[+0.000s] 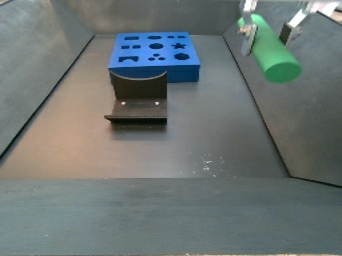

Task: Pick up the oval object. Move up. Place the oval object on the fixture. Regrasp the oval object. Move to above the board. Insert the oval object.
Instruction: Place the oval object on the fixture.

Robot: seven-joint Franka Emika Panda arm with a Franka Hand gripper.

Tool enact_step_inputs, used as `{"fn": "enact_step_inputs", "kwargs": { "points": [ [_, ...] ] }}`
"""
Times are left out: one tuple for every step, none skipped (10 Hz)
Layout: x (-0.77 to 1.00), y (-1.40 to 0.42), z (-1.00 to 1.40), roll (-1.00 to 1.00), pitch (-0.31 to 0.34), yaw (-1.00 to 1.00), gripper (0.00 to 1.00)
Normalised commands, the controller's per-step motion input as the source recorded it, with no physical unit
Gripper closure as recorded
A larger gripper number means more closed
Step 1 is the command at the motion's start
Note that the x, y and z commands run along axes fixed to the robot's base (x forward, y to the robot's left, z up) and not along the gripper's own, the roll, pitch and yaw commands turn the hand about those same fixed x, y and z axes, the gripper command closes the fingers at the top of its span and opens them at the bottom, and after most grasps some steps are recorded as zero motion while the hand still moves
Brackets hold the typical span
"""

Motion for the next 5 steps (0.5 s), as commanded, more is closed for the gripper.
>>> {"fn": "enact_step_inputs", "kwargs": {
  "points": [
    [1.0, -0.56, 0.22, -0.13, -0.288, -0.11, 1.0],
    [1.0, -0.55, 0.21, -0.14, -0.266, -0.1, 1.0],
    [1.0, -0.51, 0.19, -0.14, -0.21, -0.06, 1.0],
    [1.0, -0.47, 0.17, -0.14, -0.153, -0.04, 1.0],
    [1.0, -0.43, 0.15, -0.12, -0.085, -0.02, 1.0]
  ]
}}
